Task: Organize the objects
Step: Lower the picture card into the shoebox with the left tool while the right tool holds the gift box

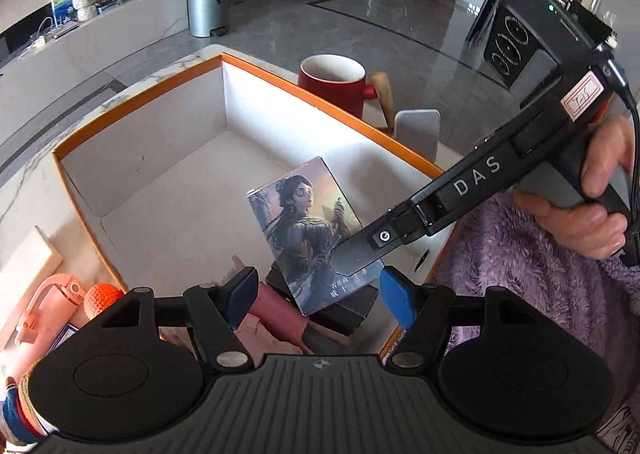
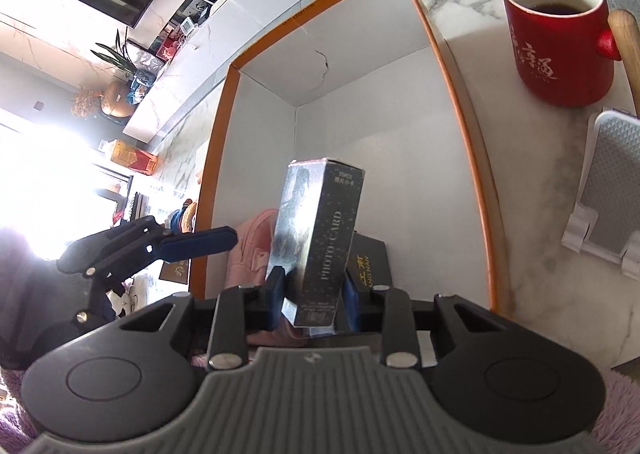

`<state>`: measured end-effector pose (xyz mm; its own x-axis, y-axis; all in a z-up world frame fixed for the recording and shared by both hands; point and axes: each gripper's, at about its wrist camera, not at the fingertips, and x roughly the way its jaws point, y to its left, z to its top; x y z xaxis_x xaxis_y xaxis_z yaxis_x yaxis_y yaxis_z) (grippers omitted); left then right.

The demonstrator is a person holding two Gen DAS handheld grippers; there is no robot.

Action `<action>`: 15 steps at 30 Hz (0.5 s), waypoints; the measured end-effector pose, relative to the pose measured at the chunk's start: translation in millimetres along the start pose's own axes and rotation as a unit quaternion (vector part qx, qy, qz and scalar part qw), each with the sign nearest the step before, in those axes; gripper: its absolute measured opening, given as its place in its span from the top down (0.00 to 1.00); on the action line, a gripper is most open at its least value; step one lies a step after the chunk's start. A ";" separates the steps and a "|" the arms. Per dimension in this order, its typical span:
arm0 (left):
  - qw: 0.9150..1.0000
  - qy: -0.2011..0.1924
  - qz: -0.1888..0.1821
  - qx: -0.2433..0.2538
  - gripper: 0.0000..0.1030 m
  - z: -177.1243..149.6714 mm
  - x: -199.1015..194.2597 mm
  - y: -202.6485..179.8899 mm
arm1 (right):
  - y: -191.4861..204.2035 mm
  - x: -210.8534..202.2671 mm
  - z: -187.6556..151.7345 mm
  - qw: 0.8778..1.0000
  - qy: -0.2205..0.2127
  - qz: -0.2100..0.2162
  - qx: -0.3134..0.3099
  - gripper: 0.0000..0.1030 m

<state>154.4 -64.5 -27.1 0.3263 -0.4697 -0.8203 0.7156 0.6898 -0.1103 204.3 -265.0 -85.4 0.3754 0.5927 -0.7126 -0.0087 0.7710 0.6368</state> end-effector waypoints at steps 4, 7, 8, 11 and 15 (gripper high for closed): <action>0.999 0.029 -0.007 0.013 0.24 6.2 14.6 -0.1 | 1.2 -1.8 1.0 1.000 -0.005 -0.003 0.001 0.69; 0.999 0.046 -0.002 0.018 0.25 8.9 24.7 1.9 | -0.8 -4.3 2.7 1.000 -0.009 0.000 0.007 0.69; 0.999 0.046 -0.004 0.019 0.25 9.4 26.5 1.8 | -1.4 -4.9 3.2 1.000 -0.012 0.001 0.008 0.69; 0.999 0.043 0.000 0.030 0.24 10.2 30.5 -3.2 | -1.8 -5.6 4.6 1.000 -0.015 0.003 0.007 0.70; 0.998 0.054 0.025 0.034 0.22 9.7 37.3 -6.2 | -2.6 -5.6 6.1 1.000 -0.017 0.007 0.006 0.70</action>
<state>168.1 -91.6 -51.5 0.2967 -0.3704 -0.8802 0.7412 0.6705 -0.0323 207.8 -271.7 -81.2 0.4066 0.5957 -0.6927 -0.0034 0.7591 0.6509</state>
